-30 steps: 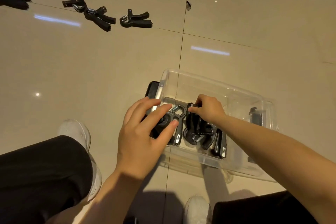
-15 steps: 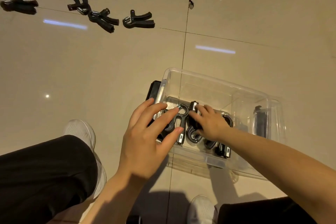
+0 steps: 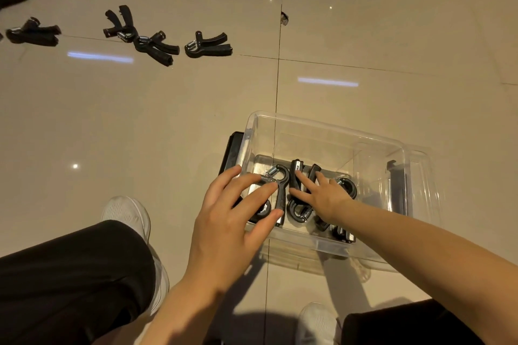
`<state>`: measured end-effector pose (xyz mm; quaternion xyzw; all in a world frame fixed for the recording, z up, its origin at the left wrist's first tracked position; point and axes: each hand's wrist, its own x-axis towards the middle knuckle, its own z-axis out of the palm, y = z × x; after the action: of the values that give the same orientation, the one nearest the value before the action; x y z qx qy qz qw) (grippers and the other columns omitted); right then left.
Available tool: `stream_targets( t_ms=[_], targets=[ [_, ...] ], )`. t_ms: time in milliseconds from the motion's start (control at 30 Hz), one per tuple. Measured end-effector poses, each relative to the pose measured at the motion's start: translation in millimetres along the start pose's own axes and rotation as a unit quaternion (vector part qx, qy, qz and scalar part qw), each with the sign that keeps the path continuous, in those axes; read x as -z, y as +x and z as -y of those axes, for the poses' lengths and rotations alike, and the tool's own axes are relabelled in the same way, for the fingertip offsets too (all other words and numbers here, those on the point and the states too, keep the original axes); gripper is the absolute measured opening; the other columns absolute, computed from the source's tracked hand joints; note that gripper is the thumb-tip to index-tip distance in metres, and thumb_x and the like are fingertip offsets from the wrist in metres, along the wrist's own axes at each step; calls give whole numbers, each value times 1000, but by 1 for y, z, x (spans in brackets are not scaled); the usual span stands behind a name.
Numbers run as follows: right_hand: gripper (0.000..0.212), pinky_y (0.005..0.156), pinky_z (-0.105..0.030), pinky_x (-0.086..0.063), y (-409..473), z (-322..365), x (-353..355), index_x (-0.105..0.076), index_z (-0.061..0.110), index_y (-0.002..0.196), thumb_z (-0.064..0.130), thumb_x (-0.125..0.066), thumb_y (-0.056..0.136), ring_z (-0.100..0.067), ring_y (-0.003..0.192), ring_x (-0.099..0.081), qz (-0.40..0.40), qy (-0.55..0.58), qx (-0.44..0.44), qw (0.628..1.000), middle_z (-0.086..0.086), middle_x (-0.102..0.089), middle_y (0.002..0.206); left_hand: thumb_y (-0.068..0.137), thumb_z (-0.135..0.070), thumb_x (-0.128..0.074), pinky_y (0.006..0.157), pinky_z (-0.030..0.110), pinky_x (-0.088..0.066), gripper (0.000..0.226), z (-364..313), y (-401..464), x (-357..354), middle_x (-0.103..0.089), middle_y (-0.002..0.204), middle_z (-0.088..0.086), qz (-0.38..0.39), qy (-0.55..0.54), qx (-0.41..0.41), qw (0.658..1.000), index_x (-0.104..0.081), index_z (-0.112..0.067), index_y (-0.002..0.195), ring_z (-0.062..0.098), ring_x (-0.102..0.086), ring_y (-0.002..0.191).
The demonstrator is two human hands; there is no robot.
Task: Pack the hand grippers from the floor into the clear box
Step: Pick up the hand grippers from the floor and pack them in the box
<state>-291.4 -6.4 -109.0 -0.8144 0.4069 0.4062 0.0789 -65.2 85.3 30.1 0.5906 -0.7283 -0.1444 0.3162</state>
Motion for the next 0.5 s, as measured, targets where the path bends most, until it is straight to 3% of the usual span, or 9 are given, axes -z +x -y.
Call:
stream_targets(
  t_ms=[133, 267, 333, 400, 500],
  targets=[
    [90, 86, -38, -50, -1, 3, 5, 9, 41, 147, 7, -53, 91, -41, 139, -18, 18, 25, -14, 999, -1, 34, 151, 83, -39, -58, 98, 25, -36, 33, 2, -2, -2, -63, 112, -4, -4, 1, -8, 1000, -68, -21, 109, 23, -47, 119],
    [89, 77, -36, -50, -9, -2, 30, 7, 37, 148, 22, -59, 90, -35, 128, -40, 50, 87, -37, 994, -6, 20, 157, 84, -41, -56, 100, 21, -32, 34, 1, -6, -6, -64, 108, -5, -18, -1, -21, 1000, -68, -20, 108, 24, -47, 119],
    [89, 80, -35, -48, -21, -14, 52, 5, 36, 149, 27, -61, 89, -32, 122, -48, 43, 151, -23, 987, -7, -1, 158, 83, -40, -56, 101, 20, -31, 33, 1, -6, -7, -64, 106, -5, -19, -4, -24, 1000, -68, -20, 106, 24, -46, 119],
    [86, 95, -38, -44, -42, -26, 81, 0, 34, 149, 32, -61, 89, -30, 123, -46, 31, 205, -7, 978, -8, -27, 151, 83, -40, -56, 102, 18, -29, 33, 1, -5, -8, -64, 106, -4, -22, -5, -20, 1000, -69, -19, 104, 23, -46, 118],
    [74, 103, -36, -36, -90, -35, 127, -18, 27, 148, 41, -59, 89, -26, 128, -42, -18, 258, -7, 966, -6, -39, 145, 82, -41, -56, 99, 22, -36, 34, -2, -3, -3, -63, 108, -5, -51, -29, 12, 998, -70, -18, 101, 20, -49, 114]
  ],
)
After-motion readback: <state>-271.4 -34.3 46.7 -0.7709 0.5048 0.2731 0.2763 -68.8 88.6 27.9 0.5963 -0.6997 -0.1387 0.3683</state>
